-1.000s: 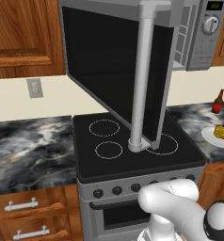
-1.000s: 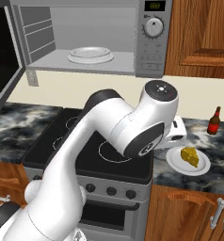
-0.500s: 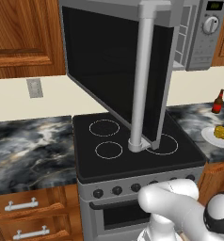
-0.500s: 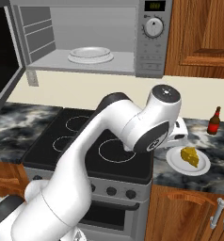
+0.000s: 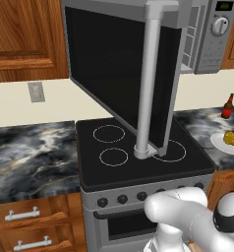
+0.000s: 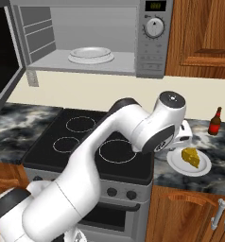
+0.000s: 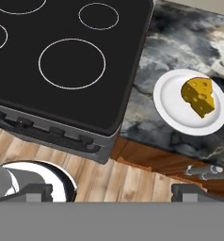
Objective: Pick the cheese from the counter and place it in the microwave. Then turn on the microwave.
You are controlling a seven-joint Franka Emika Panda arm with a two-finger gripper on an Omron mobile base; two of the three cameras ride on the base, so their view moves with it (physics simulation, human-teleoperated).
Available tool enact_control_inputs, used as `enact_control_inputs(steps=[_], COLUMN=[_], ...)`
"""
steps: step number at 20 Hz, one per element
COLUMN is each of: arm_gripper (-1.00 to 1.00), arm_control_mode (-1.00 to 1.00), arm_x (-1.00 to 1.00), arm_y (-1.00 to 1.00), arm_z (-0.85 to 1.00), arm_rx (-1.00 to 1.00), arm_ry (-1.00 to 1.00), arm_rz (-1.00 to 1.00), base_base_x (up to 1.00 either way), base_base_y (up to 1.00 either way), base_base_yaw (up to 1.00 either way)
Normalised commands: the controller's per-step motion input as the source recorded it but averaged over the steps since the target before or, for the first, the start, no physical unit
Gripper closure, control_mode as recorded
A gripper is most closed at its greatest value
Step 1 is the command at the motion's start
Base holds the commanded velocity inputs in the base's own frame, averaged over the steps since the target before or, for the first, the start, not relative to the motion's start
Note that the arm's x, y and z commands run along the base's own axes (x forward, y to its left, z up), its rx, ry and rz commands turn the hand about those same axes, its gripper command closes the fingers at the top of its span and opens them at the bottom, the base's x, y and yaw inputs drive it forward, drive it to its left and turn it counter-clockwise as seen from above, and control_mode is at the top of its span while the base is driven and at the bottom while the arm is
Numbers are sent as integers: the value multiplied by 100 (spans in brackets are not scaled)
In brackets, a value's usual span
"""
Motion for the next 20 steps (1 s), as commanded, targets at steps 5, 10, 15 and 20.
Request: enact_control_inputs(steps=[5,10,15,20], arm_gripper=[-100,-100,-100,-100], arm_control_mode=[-100,-100,-100,-100], arm_x=[30,31,32,31], arm_y=[-29,-25,-28,-25], arm_z=[-21,-19,-17,-19], arm_rx=[0,0,0,0], arm_ry=[1,1,1,0], arm_rz=[0,0,1,0], base_base_x=[0,0,0,0], base_base_y=[0,0,0,0], base_base_yaw=[0,0,0,0])
